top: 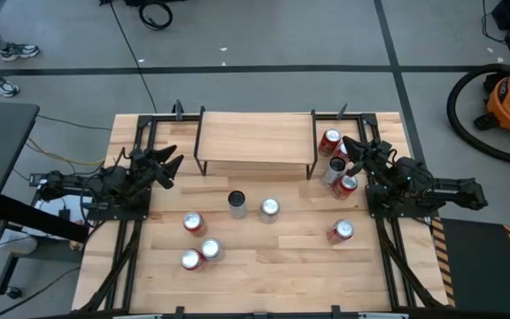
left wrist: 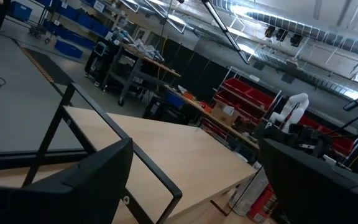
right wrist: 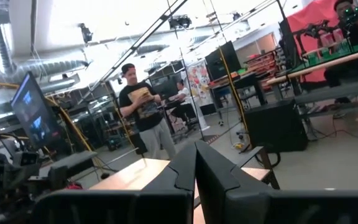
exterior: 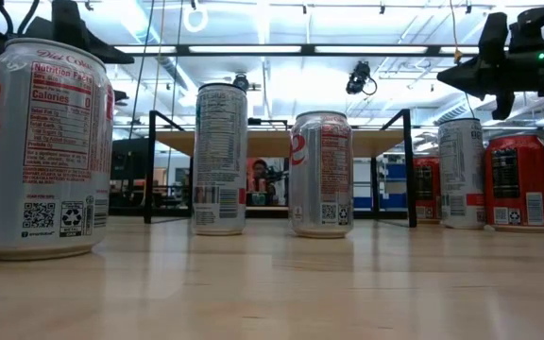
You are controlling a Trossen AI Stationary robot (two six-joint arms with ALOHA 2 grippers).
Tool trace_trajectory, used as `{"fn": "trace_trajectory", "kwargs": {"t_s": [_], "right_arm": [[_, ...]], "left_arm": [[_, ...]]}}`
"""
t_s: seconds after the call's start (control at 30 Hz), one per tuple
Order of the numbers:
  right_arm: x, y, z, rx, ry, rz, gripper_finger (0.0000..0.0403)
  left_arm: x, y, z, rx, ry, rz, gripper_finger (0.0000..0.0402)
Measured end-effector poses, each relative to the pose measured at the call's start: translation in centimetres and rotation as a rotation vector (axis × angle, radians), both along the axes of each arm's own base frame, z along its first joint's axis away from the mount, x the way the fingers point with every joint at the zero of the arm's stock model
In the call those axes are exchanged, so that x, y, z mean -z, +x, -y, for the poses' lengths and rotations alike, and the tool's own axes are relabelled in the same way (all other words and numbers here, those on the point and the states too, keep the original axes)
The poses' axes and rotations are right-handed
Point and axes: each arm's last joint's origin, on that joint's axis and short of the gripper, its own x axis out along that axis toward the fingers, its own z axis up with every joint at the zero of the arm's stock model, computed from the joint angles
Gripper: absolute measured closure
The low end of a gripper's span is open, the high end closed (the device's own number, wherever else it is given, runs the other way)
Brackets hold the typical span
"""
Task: Place canned beverage on shelf
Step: Put the left white soda can on the shelf
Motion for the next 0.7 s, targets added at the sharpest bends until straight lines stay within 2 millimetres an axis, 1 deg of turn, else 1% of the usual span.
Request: {"fn": "trace_trajectory", "kwargs": {"t_s": [0.23, 0.37, 0.43, 0.5, 0.7], "right_arm": [[0.05, 0.03, -0.01, -0.018, 0.031, 0.025, 0.0387], [0.02, 0.11, -0.11, -0.057, 0.004, 0.011, 0.0387], [-0.03, 0.08, -0.09, -0.038, -0.017, -0.003, 0.0387], [-0.10, 0.00, -0.04, -0.018, -0.006, 0.011, 0.0387], [-0.27, -0.07, -0.04, -0.030, 0.032, 0.069, 0.0387]], "left_arm": [[0.02, -0.06, -0.08, -0.035, -0.005, -0.004, 0.0040], [0.01, -0.07, -0.09, -0.037, -0.009, 0.000, 0.0040], [0.01, -0.09, -0.11, -0.046, -0.008, -0.003, 0.0040], [0.04, -0.08, -0.11, -0.046, -0.010, -0.004, 0.0040], [0.05, -0.07, -0.10, -0.040, -0.027, 0.010, 0.0040]]}}
